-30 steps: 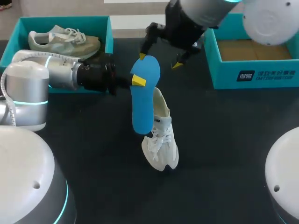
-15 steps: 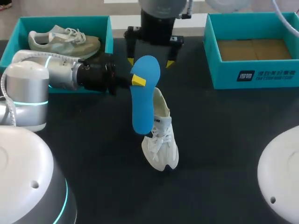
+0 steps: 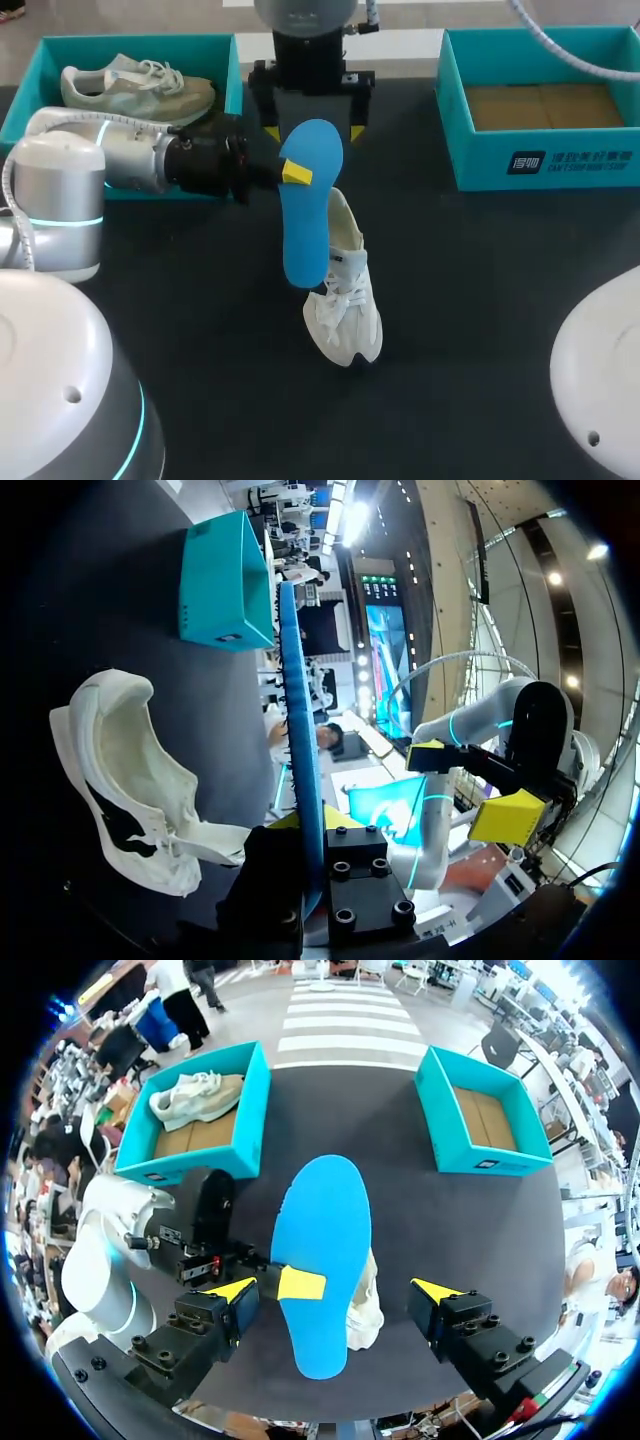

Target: Take the shoe out of the shoebox, open the shoe tongue, remove and reinsert the insole, then place the shoe into the shoebox

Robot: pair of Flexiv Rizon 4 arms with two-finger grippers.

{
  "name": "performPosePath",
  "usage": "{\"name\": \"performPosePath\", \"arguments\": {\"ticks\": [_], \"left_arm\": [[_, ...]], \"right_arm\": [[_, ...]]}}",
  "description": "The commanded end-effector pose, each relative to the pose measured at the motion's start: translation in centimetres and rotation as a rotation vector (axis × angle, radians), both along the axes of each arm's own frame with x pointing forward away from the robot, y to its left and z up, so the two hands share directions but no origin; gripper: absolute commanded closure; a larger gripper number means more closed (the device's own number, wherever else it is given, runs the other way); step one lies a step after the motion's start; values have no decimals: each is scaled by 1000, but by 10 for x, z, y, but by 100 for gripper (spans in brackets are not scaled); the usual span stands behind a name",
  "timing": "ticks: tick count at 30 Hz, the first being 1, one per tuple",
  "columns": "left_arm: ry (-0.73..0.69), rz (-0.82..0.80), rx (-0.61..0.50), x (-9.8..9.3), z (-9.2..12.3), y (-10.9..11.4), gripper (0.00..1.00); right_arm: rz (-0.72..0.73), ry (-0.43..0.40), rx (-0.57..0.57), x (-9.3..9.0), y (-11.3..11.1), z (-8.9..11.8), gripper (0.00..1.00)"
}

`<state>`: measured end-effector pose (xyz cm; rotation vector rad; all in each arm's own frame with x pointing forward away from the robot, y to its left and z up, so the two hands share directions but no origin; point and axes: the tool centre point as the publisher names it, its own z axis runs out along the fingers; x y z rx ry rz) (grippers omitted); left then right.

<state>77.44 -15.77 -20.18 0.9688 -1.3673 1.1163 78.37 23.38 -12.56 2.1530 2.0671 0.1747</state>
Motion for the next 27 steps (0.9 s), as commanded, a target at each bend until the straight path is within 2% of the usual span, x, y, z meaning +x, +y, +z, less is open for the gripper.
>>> {"name": "performPosePath", "arguments": {"ticks": [1,3,8,12,17,27], "left_arm": [[0,-1,2,0,0,0,100],[0,-1,2,0,0,0,100],[0,-1,2,0,0,0,100],[0,-1,2,0,0,0,100],[0,-1,2,0,0,0,100],[0,-1,2,0,0,0,100]], "right_arm": [[0,0,2,0,0,0,0],[0,0,2,0,0,0,0],[-14,-7,76,-1,-17,1,0],[-36,-19,176,0,-31,2,0],[6,-24,343,0,-42,2,0],[-11,-21,510,0,-48,2,0]]}}
